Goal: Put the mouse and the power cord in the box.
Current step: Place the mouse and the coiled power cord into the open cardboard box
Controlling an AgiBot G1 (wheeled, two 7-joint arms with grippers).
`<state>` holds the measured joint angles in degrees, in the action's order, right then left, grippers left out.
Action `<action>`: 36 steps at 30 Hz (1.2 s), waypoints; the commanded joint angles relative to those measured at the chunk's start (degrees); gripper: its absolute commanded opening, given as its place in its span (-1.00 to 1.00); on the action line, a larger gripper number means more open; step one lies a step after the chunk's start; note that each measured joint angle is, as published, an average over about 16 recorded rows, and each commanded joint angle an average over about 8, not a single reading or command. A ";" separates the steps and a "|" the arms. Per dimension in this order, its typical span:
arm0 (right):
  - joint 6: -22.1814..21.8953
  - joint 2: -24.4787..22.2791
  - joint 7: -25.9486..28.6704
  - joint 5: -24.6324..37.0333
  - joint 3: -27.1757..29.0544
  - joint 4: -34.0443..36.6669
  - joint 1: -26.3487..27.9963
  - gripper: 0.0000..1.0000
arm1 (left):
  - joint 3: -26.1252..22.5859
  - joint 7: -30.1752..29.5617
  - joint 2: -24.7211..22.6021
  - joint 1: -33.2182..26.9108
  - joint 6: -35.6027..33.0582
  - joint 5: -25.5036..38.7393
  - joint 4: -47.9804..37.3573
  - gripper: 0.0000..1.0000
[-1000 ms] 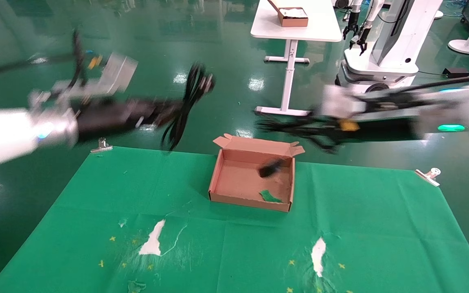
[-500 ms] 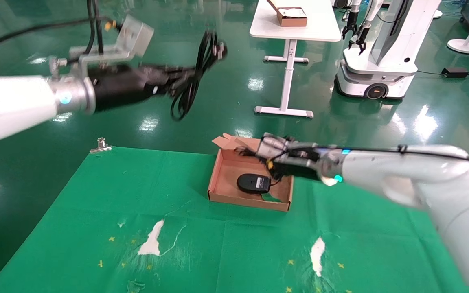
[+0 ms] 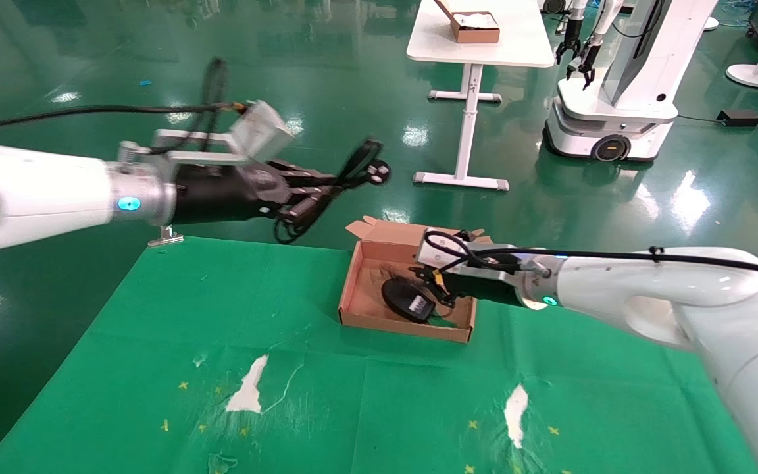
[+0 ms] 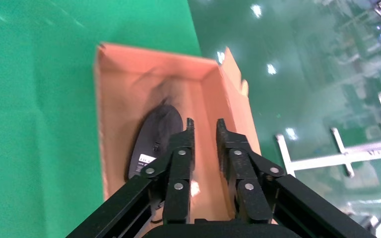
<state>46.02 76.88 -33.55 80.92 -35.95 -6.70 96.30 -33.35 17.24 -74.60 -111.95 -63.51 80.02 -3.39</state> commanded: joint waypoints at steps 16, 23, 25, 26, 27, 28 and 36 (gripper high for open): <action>7.46 -12.08 -8.52 3.98 -2.76 1.98 15.72 1.00 | -11.10 -8.79 -4.23 13.90 10.99 1.61 24.11 -0.18; 10.21 -13.44 -8.79 4.49 -3.18 2.50 17.57 1.00 | -13.48 -12.53 -4.29 15.55 13.92 0.91 26.09 1.00; 10.13 -13.25 -8.77 4.48 -3.16 2.49 17.36 1.00 | -13.33 -12.17 -4.25 15.42 13.81 0.85 25.89 1.00; 10.03 -13.17 -8.76 4.46 -3.14 2.48 17.25 1.00 | -13.23 -12.02 -4.25 15.35 13.70 0.85 25.78 1.00; 9.93 -13.09 -8.75 4.45 -3.13 2.46 17.14 1.00 | -13.13 -11.87 -4.24 15.26 13.57 0.87 25.66 1.00; 9.85 -13.01 -8.75 4.45 -3.11 2.45 17.02 1.00 | -13.02 -11.74 -4.24 15.18 13.44 0.88 25.55 1.00; 9.53 -12.74 -8.33 4.00 -2.83 1.80 16.05 1.00 | -11.89 -11.31 -3.36 15.35 12.10 0.35 25.83 1.00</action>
<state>56.12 63.58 -41.05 84.26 -38.44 -5.97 111.64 -44.86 5.55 -77.29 -95.94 -51.85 79.70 23.40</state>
